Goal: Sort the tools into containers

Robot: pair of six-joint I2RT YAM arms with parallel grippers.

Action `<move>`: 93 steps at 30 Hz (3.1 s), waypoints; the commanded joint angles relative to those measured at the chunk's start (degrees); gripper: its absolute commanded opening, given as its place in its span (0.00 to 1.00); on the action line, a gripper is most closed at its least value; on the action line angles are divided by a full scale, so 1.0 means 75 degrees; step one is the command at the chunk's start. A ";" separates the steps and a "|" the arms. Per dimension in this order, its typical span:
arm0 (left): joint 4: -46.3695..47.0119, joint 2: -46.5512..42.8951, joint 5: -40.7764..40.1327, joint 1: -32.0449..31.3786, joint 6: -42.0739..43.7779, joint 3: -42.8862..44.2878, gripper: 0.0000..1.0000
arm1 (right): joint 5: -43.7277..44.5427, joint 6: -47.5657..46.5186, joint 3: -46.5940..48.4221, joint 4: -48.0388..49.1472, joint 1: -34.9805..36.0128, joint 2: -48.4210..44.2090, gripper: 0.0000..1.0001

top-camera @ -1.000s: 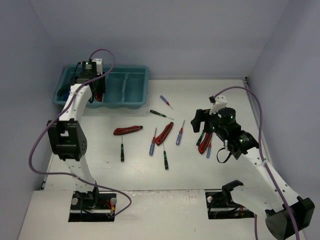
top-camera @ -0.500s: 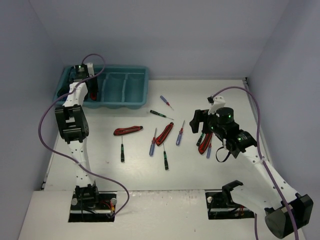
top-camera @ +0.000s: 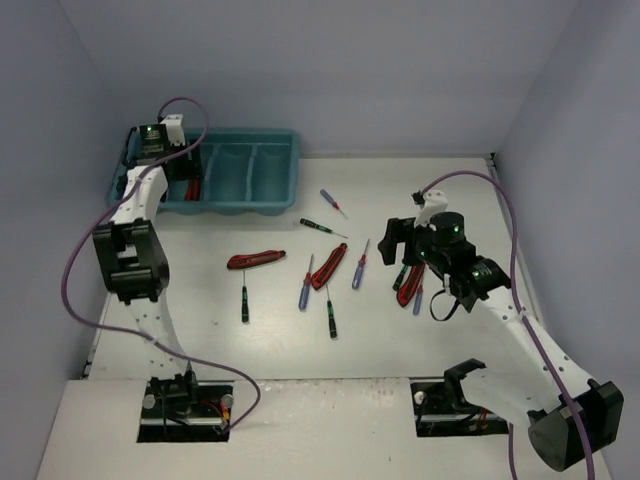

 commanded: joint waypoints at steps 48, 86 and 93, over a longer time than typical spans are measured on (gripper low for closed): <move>-0.1631 -0.3548 0.0624 -0.3256 0.3466 -0.4144 0.04 | -0.0654 -0.0152 -0.0032 0.0362 -0.0030 -0.0747 0.85; 0.0396 0.0881 -0.1232 0.0150 -0.0926 0.2037 0.08 | -0.0260 -0.0187 0.0111 0.0351 -0.0050 0.0053 0.85; 0.0420 0.1244 -0.1431 0.0150 -0.0564 0.2193 0.44 | -0.0208 -0.0187 0.0144 0.0351 -0.0053 0.0217 0.85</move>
